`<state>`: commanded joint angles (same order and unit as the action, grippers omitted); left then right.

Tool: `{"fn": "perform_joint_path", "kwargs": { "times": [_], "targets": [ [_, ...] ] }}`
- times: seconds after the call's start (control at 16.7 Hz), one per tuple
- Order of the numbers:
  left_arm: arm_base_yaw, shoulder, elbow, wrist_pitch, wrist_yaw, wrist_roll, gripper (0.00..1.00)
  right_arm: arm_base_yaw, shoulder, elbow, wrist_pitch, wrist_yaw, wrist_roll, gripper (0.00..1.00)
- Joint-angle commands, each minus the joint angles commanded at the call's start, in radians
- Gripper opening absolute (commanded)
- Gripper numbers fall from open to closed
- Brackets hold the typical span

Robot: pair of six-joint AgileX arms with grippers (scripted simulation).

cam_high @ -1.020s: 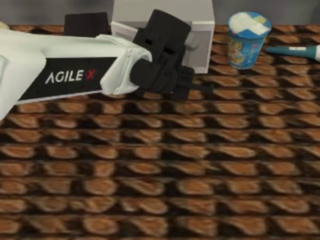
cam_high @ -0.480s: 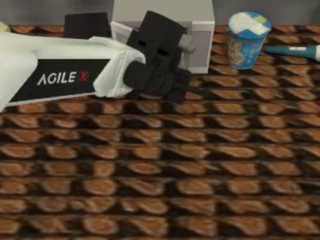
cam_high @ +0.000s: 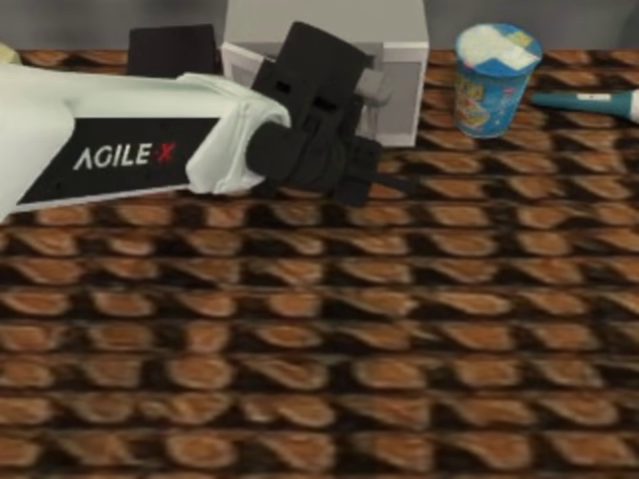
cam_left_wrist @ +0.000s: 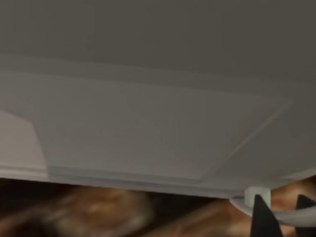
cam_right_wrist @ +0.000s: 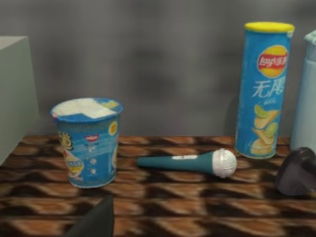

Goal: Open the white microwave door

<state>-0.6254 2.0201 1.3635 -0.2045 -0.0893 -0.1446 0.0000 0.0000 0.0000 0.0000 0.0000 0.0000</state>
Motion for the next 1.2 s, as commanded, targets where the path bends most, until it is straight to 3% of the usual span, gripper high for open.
{"fn": "perform_joint_path", "kwargs": {
  "times": [0.84, 1.2],
  "targets": [
    [0.000, 0.000, 0.000, 0.000, 0.000, 0.000, 0.00, 0.000, 0.000, 0.000, 0.000, 0.000, 0.000, 1.00],
    [0.007, -0.020, -0.027, 0.012, 0.032, 0.032, 0.00, 0.000, 0.000, 0.000, 0.000, 0.000, 0.000, 1.00]
  ]
}}
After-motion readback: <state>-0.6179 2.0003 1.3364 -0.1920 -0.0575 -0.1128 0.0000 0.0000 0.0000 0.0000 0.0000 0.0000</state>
